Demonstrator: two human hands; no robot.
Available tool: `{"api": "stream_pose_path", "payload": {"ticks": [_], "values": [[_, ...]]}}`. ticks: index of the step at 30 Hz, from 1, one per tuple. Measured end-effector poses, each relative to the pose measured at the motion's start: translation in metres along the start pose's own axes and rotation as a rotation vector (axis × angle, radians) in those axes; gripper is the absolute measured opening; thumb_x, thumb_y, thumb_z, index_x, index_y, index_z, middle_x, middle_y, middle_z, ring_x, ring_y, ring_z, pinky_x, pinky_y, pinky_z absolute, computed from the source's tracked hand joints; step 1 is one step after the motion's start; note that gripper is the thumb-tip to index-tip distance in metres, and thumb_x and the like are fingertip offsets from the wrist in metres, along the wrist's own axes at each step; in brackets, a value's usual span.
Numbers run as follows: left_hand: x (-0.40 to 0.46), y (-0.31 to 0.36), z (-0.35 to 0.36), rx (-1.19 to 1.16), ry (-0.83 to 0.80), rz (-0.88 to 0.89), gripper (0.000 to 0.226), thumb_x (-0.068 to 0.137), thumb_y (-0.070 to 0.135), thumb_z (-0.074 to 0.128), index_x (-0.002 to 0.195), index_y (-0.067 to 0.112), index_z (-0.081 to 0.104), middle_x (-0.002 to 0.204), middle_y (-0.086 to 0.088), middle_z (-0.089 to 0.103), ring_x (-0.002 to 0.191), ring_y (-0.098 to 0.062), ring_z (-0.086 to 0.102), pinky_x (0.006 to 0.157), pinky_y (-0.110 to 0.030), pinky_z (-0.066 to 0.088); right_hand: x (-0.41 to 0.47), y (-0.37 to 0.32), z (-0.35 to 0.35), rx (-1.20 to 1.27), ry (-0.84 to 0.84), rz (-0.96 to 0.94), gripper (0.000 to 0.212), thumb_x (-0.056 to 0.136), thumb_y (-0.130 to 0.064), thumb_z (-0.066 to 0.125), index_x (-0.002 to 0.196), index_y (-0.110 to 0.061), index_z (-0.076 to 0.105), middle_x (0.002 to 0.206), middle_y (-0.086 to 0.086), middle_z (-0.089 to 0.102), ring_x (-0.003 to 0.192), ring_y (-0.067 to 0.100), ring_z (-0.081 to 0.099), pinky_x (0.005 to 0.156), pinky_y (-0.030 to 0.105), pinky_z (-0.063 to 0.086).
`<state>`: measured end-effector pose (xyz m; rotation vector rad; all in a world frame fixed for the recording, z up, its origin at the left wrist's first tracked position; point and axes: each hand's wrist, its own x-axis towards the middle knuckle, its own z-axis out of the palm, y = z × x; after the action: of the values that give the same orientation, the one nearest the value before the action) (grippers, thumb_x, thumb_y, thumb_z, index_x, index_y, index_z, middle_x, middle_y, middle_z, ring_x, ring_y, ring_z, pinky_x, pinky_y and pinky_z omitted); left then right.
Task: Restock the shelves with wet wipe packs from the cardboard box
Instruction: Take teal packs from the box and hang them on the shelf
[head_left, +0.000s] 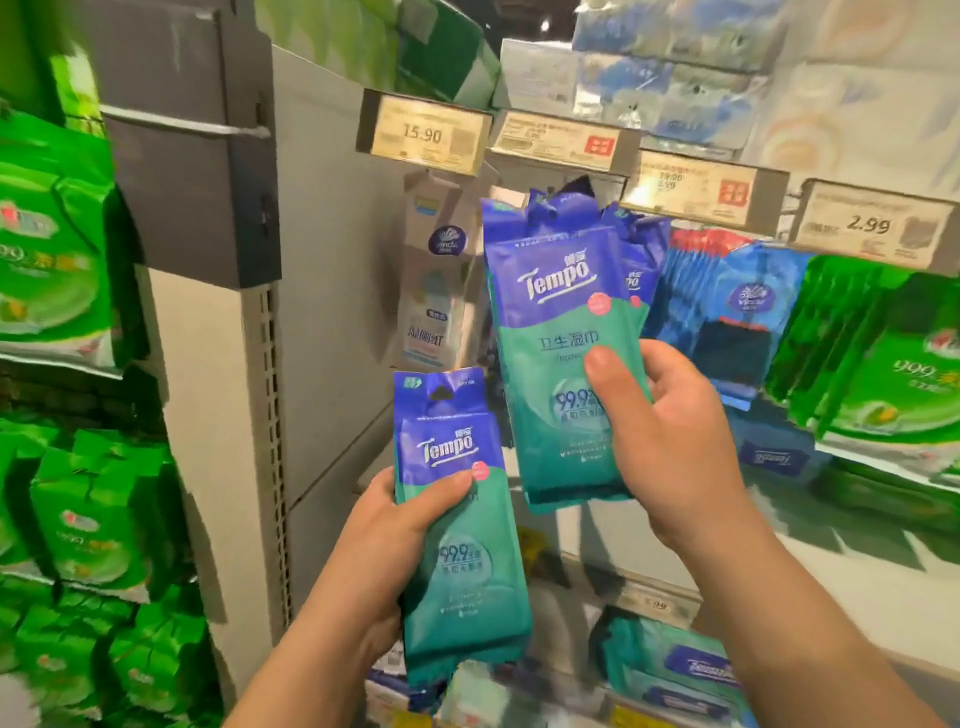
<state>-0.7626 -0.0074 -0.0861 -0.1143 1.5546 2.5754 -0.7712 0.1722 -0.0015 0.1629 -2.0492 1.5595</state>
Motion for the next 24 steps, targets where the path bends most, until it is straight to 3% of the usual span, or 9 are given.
{"api": "stream_pose_path", "payload": {"ticks": [3, 6, 11, 15, 19, 24], "values": [[0.012, 0.003, -0.002, -0.014, 0.001, 0.0, 0.029, 0.08, 0.013, 0.074, 0.107, 0.011, 0.064, 0.089, -0.018, 0.076, 0.063, -0.028, 0.072, 0.055, -0.032, 0.056, 0.018, 0.001, 0.004, 0.047, 0.037, -0.026, 0.058, 0.072, -0.065, 0.065, 0.107, -0.019, 0.067, 0.097, -0.002, 0.079, 0.088, 0.019, 0.076, 0.082, 0.055, 0.061], [0.02, 0.002, -0.004, 0.015, 0.018, -0.005, 0.044, 0.068, 0.02, 0.08, 0.108, 0.012, 0.064, 0.094, -0.018, 0.076, 0.072, -0.03, 0.071, 0.068, -0.038, 0.056, 0.032, 0.005, 0.008, 0.059, 0.042, -0.045, 0.056, 0.073, -0.064, 0.066, 0.107, -0.02, 0.067, 0.097, -0.002, 0.079, 0.088, 0.019, 0.076, 0.082, 0.055, 0.061], [0.031, 0.0, -0.002, 0.022, 0.059, -0.001, 0.038, 0.077, 0.018, 0.078, 0.11, 0.012, 0.063, 0.095, -0.018, 0.075, 0.076, -0.032, 0.071, 0.075, -0.042, 0.057, 0.049, 0.019, 0.014, 0.066, 0.021, -0.063, 0.059, 0.075, -0.065, 0.065, 0.112, -0.019, 0.065, 0.101, -0.005, 0.078, 0.09, 0.015, 0.076, 0.08, 0.048, 0.062], [0.035, 0.0, 0.002, 0.013, 0.081, 0.006, 0.038, 0.075, 0.018, 0.079, 0.11, 0.014, 0.063, 0.095, -0.017, 0.076, 0.076, -0.032, 0.072, 0.071, -0.04, 0.057, 0.059, 0.034, 0.013, 0.095, 0.018, -0.043, 0.05, 0.081, -0.057, 0.066, 0.11, -0.016, 0.065, 0.098, -0.003, 0.079, 0.087, 0.015, 0.076, 0.077, 0.044, 0.061], [0.04, 0.0, 0.002, 0.009, 0.124, 0.008, 0.051, 0.066, 0.022, 0.082, 0.111, 0.012, 0.061, 0.094, -0.018, 0.075, 0.075, -0.032, 0.072, 0.069, -0.04, 0.056, 0.068, 0.053, 0.018, 0.076, 0.02, -0.018, 0.054, 0.08, -0.059, 0.065, 0.111, -0.015, 0.063, 0.099, -0.001, 0.078, 0.088, 0.016, 0.076, 0.081, 0.048, 0.062], [0.045, 0.0, 0.003, 0.017, 0.139, -0.004, 0.048, 0.069, 0.022, 0.082, 0.111, 0.012, 0.061, 0.094, -0.017, 0.076, 0.076, -0.033, 0.072, 0.07, -0.04, 0.056, 0.088, 0.071, 0.029, -0.02, 0.096, -0.033, 0.052, 0.075, -0.069, 0.06, 0.107, -0.028, 0.06, 0.104, -0.006, 0.075, 0.098, 0.013, 0.073, 0.09, 0.049, 0.058]]}}
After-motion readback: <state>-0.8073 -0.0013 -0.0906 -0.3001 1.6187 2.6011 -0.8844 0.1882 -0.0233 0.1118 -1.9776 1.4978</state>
